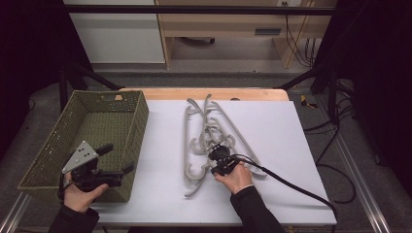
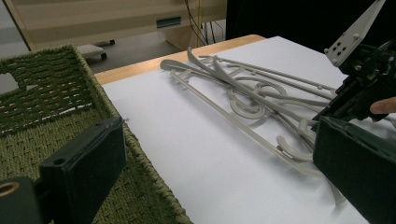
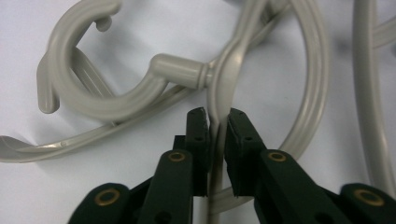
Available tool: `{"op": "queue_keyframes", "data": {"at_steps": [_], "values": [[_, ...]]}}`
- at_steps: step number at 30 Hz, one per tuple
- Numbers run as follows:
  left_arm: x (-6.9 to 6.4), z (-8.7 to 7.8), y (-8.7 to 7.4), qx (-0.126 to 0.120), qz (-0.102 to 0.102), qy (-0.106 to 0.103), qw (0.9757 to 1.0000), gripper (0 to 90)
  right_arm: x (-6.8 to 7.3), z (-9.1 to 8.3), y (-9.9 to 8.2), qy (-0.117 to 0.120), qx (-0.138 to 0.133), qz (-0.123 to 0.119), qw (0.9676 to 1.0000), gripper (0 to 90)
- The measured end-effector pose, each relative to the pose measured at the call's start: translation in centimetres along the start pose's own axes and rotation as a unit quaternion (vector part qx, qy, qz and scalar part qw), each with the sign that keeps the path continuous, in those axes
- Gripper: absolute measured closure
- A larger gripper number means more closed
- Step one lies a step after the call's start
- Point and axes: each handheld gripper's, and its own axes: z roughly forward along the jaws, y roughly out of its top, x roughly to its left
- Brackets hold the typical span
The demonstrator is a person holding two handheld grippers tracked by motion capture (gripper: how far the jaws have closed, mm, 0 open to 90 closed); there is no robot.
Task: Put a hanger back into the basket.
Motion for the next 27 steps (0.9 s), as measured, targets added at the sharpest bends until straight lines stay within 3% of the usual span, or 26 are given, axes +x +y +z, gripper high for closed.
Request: {"op": "queue_keyframes", "data": {"at_steps": [10, 17, 20, 27], "values": [[-0.1, -0.3, 0.2, -0.004, 0.004, 0.001, 1.0, 2.5, -0.6, -3.8, 0.1, 0.03, -0.015, -0.011, 0.9994, 82.8], [-0.6, -0.4, 0.5, -0.004, 0.02, -0.008, 0.9998, 2.6, -1.6, -7.3, 0.0, 0.059, -0.03, -0.054, 0.9963, 82.8], [-1.0, -0.4, 0.7, 0.002, 0.031, -0.012, 0.9994, 2.6, -1.8, -8.5, -0.1, 0.072, -0.029, -0.084, 0.9935, 82.8], [-2.5, 0.2, 1.1, 0.017, 0.06, -0.034, 0.9974, 2.6, -1.1, -10.0, -0.5, 0.12, -0.026, -0.139, 0.9827, 82.7]]}}
